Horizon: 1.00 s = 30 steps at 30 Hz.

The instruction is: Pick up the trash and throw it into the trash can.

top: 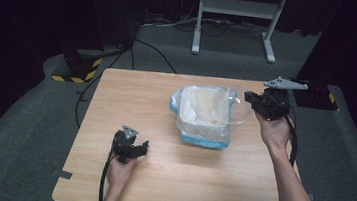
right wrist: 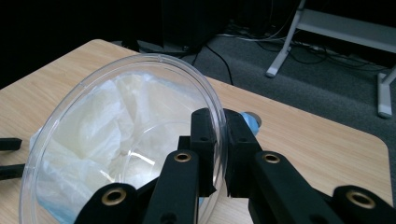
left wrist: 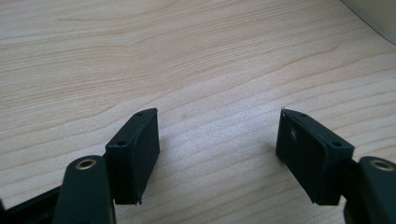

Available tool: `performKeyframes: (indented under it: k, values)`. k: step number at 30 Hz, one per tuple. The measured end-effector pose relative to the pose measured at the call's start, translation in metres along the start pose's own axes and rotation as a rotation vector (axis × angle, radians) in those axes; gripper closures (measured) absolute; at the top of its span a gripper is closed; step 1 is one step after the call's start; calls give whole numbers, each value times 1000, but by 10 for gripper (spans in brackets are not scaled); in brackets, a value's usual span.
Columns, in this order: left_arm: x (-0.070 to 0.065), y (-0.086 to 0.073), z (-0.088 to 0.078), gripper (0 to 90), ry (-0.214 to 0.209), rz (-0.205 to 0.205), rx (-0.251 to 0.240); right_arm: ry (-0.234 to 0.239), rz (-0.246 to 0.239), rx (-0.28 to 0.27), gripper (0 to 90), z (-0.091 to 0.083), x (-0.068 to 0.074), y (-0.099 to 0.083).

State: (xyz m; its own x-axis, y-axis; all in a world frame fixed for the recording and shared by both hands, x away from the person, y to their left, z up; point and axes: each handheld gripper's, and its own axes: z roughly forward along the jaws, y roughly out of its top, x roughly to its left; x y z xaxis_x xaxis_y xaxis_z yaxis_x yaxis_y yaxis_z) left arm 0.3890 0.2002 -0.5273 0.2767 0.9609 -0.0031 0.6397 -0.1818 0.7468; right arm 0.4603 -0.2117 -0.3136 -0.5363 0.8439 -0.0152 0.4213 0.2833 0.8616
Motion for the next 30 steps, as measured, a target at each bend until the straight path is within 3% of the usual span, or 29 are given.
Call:
performKeyframes:
  k: [14, 30]
  values:
    - [0, 0, 0, 299, 0, 0, 0, 24, -15, 43, 839, 28, 16, 13]
    - [0, 0, 0, 299, 0, 1, 0, 29, -13, 89, 828, 52, 26, 12]
